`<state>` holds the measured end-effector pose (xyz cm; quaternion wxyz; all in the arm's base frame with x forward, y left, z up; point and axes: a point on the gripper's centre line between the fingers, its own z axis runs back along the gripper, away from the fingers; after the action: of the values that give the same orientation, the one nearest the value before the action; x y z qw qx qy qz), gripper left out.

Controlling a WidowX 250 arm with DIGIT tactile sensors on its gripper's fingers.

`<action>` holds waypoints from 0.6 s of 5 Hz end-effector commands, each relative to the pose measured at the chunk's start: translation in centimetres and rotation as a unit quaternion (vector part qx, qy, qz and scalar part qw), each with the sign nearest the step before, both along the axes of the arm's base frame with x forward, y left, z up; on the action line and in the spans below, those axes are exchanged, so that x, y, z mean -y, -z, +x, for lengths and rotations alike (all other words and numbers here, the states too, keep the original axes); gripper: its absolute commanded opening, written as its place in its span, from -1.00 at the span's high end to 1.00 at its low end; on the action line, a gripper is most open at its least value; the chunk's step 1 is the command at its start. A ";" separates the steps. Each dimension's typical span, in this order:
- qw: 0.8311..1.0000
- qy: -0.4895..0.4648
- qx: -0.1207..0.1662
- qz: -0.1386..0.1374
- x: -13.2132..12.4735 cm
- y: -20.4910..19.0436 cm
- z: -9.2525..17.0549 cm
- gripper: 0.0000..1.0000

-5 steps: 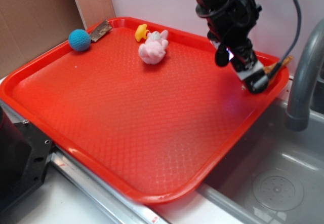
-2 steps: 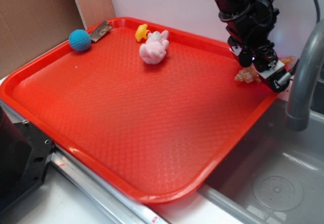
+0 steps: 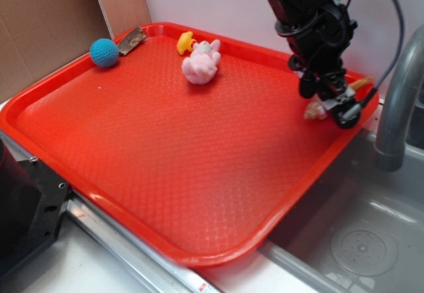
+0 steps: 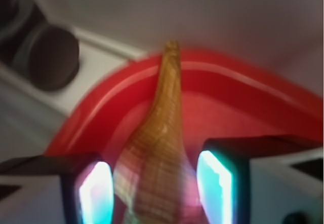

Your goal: Grab the shell.

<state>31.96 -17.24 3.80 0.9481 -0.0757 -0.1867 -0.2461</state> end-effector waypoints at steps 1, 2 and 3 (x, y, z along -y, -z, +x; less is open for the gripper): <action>0.999 -0.019 0.041 -0.023 -0.3 -5.9 -1.5 1.00; 0.994 -0.105 -0.011 -0.037 -2.7 -8.5 -3.3 1.00; 0.983 -0.170 -0.070 -0.014 -4.8 -8.2 -5.0 1.00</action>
<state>26.02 -11.54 9.60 0.9904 -0.0609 -0.1014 -0.0722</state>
